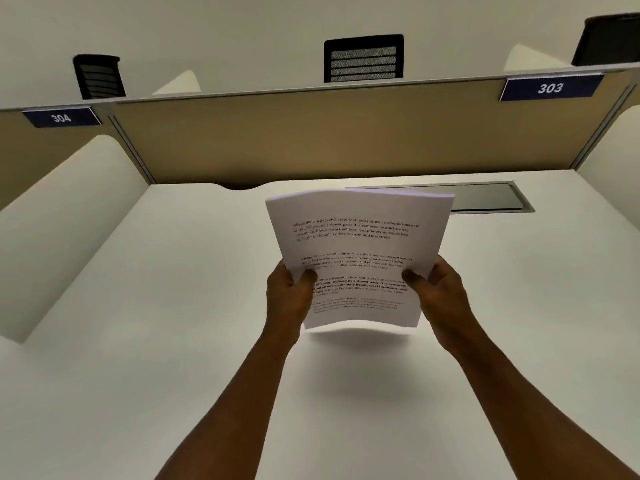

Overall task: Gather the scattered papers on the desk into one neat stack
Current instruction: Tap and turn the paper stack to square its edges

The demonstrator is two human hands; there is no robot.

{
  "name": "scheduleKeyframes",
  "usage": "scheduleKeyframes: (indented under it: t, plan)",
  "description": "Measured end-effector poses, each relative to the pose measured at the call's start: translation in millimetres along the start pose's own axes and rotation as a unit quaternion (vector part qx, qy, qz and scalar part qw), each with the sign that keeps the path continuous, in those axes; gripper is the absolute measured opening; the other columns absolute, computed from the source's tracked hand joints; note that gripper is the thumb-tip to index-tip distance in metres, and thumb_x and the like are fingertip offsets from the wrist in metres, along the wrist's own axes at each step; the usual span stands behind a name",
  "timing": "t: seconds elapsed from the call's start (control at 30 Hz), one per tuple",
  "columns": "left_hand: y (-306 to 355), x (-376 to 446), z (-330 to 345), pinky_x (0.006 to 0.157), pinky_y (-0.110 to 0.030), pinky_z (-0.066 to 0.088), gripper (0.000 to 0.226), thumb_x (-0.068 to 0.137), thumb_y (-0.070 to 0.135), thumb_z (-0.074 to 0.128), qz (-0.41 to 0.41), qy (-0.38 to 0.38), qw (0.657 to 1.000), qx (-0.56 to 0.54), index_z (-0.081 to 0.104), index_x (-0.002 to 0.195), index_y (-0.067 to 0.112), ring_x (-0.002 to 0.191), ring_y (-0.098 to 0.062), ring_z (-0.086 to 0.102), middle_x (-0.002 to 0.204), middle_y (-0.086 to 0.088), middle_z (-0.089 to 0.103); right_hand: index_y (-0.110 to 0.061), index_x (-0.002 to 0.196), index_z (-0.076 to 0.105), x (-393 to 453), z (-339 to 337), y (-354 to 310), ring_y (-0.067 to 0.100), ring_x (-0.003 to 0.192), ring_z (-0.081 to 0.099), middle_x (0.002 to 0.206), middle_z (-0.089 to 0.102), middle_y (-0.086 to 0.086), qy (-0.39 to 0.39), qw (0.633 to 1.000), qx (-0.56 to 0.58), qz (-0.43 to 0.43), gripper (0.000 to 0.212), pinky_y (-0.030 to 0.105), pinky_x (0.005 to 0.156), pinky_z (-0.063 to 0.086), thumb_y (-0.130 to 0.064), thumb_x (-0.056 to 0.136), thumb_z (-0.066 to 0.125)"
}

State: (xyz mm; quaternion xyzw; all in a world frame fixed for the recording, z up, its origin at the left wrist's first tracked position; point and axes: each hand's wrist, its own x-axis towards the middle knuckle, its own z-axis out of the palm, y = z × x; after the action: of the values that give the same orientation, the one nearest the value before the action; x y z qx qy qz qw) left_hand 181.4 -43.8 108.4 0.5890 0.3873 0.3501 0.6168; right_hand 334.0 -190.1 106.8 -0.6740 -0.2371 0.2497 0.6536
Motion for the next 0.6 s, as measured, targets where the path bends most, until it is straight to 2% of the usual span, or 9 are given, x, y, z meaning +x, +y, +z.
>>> scheduleKeyframes:
  t: [0.1,0.2,0.27,0.37,0.47,0.6]
  plan:
    - [-15,-8,2,0.067,-0.025,0.052,0.030,0.089,0.006,0.061,-0.033,-0.003,0.999,0.042,0.061,0.094,0.035,0.093,-0.020,0.066,0.094,0.008,0.069,-0.042,0.100,0.061,-4,2,18,0.026,0.110,0.062,0.111,0.069,-0.006,-0.004,0.999,-0.024,0.046,0.041,0.051,0.096,0.051,-0.003,0.090,0.057]
    - [-21,-11,-1,0.072,-0.028,0.054,0.031,0.090,0.005,0.059,-0.032,-0.013,0.998,0.044,0.062,0.094,0.035,0.096,-0.021,0.066,0.095,0.007,0.070,-0.043,0.100,0.061,-7,1,26,0.025,0.109,0.062,0.112,0.069,-0.007,-0.009,0.998,-0.031,0.057,0.039,0.052,0.097,0.050,-0.005,0.091,0.057]
    - [-15,-8,-2,0.075,-0.032,0.056,0.024,0.083,0.014,0.061,-0.018,-0.020,0.999,0.045,0.063,0.096,0.035,0.097,-0.022,0.067,0.097,0.005,0.071,-0.042,0.100,0.062,-6,0,22,0.026,0.107,0.063,0.111,0.070,-0.005,-0.004,0.998,-0.032,0.046,0.039,0.051,0.095,0.051,-0.004,0.091,0.057]
    - [-8,-2,-5,0.080,-0.037,0.058,0.028,0.076,0.020,0.059,0.011,-0.030,0.999,0.027,0.066,0.102,0.028,0.097,-0.022,0.069,0.104,0.000,0.073,-0.037,0.103,0.064,0,-1,11,0.025,0.105,0.065,0.111,0.071,-0.003,-0.004,1.000,-0.011,0.018,0.037,0.047,0.091,0.053,-0.003,0.091,0.057]
    - [-12,3,-8,0.084,-0.038,0.057,0.032,0.077,0.017,0.061,0.009,-0.040,0.998,0.038,0.065,0.107,0.026,0.100,-0.023,0.068,0.108,-0.001,0.072,-0.036,0.103,0.065,7,-2,12,0.026,0.106,0.064,0.112,0.070,-0.002,-0.009,1.000,0.011,0.018,0.037,0.044,0.089,0.053,-0.002,0.090,0.058]
    - [-39,-1,-6,0.086,-0.033,0.057,0.034,0.089,0.001,0.060,-0.042,-0.056,0.994,0.082,0.061,0.110,0.028,0.106,-0.022,0.064,0.106,0.004,0.069,-0.029,0.111,0.063,2,-2,44,0.026,0.112,0.062,0.113,0.069,-0.002,-0.018,0.996,-0.010,0.085,0.033,0.044,0.097,0.050,-0.004,0.091,0.059]
